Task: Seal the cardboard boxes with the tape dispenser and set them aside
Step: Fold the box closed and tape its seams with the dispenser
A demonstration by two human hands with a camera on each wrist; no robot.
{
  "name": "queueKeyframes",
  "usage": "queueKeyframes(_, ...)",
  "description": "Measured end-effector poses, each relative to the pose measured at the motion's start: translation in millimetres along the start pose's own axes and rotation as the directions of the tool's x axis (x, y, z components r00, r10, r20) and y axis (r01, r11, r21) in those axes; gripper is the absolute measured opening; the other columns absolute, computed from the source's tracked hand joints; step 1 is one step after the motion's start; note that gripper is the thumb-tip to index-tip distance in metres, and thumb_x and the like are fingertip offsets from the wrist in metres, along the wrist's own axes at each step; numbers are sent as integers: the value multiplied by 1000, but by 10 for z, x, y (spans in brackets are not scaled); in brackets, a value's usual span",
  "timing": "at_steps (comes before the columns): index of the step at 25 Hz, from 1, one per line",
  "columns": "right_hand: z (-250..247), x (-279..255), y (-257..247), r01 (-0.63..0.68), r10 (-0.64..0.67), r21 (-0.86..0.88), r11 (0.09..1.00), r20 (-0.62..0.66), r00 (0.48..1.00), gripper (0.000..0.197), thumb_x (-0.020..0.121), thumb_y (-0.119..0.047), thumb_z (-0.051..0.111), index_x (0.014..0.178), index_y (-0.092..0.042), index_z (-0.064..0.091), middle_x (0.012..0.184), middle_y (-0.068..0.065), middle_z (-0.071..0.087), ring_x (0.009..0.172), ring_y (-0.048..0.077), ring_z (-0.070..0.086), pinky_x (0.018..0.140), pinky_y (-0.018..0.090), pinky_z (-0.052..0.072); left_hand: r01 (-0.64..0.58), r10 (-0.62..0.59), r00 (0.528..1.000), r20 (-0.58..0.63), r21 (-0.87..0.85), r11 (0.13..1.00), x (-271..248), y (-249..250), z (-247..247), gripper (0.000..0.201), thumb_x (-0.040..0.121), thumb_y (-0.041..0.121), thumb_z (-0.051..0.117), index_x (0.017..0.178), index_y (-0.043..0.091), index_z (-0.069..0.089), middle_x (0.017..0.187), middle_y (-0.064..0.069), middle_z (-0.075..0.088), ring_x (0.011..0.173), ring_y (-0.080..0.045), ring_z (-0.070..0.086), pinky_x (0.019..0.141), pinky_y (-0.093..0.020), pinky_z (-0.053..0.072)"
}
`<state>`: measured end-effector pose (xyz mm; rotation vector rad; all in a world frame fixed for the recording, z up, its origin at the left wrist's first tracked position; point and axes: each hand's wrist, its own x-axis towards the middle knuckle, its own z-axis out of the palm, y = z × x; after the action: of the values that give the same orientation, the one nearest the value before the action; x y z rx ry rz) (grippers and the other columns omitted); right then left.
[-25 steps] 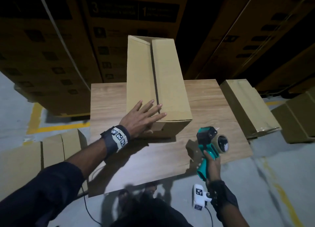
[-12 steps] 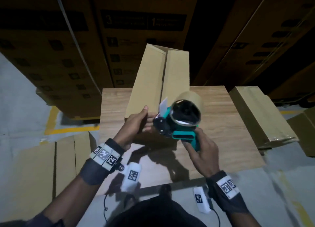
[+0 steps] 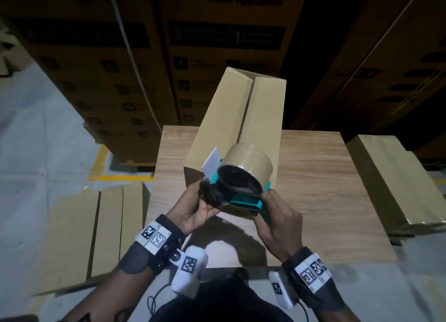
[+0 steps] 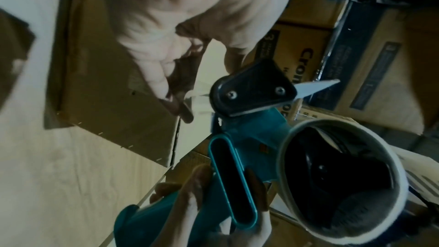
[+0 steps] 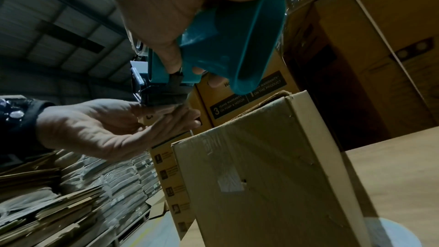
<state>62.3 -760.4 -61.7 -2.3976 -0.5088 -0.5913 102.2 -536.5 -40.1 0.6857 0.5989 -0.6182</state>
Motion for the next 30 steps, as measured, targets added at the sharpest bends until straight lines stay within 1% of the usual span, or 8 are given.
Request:
queueKeyframes(5, -12, -169, 105, -44, 42, 58, 997, 34, 999, 31, 87, -30, 65, 117, -25, 58, 94, -5, 65, 68, 14, 61, 49, 32, 49, -34, 37, 996, -80, 43, 999, 49, -180, -58, 29, 100, -7, 49, 126, -13, 57, 104, -36, 70, 78, -34, 77, 71, -41, 61)
queueKeyframes(8, -55, -239, 119, -31, 29, 31, 999, 74, 997, 33, 86, -30, 64, 118, -26, 58, 95, -10, 64, 66, 10, 58, 49, 28, 45, -56, 64, 990, -124, 67, 996, 61, -205, -115, 23, 105, -4, 43, 117, -13, 61, 105, -34, 70, 80, -32, 77, 65, -36, 64)
queueKeyframes(11, -88, -234, 122, -71, 66, 69, 995, 74, 995, 32, 87, -32, 64, 118, -27, 57, 95, -11, 63, 68, 8, 56, 51, 26, 44, 5, -13, 993, -120, -63, 998, 37, -226, -181, 21, 98, -3, 48, 109, -14, 62, 107, -34, 70, 76, -35, 77, 75, -45, 59)
queueKeyframes(13, -82, -219, 114, -91, 84, 96, 991, 73, 994, 30, 90, -35, 64, 118, -27, 56, 91, -12, 63, 67, 4, 54, 52, 22, 44, 12, -27, 993, -117, -128, 992, 34, -260, -206, 29, 91, 5, 55, 111, -14, 63, 113, -30, 69, 78, -36, 77, 76, -48, 59)
queueKeyframes(16, -72, -202, 100, -111, 101, 102, 989, 94, 990, 29, 91, -37, 64, 117, -27, 56, 91, -13, 63, 67, -1, 49, 57, 9, 37, 7, -19, 996, -88, -137, 991, 34, -320, -193, 33, 103, 16, 51, 120, -11, 61, 107, -35, 70, 78, -39, 77, 64, -47, 63)
queueKeyframes(22, -56, -214, 128, -94, 81, 102, 990, 131, 988, 30, 91, -35, 65, 118, -23, 61, 93, -14, 63, 69, -3, 49, 61, 2, 32, -18, 22, 987, -160, 28, 999, 69, -296, -331, 34, 97, -19, 41, 120, -9, 65, 106, -35, 70, 75, -29, 77, 56, -27, 62)
queueKeyframes(25, -51, -207, 168, -73, 59, 105, 992, 135, 989, 32, 88, -32, 68, 118, -26, 59, 94, -15, 63, 69, 0, 53, 59, 8, 37, -11, 30, 977, -211, 94, 996, 77, -272, -443, 32, 97, -19, 45, 116, -10, 69, 110, -33, 70, 75, -27, 77, 64, -29, 63)
queueKeyframes(30, -20, -151, 176, -6, -10, 118, 993, 132, 991, 34, 88, -31, 67, 120, -27, 56, 94, -8, 65, 66, 10, 58, 49, 32, 49, -43, 117, 958, -262, 272, 961, 71, -106, -463, 21, 92, -15, 58, 81, -11, 76, 95, -33, 73, 68, -26, 77, 60, -27, 62)
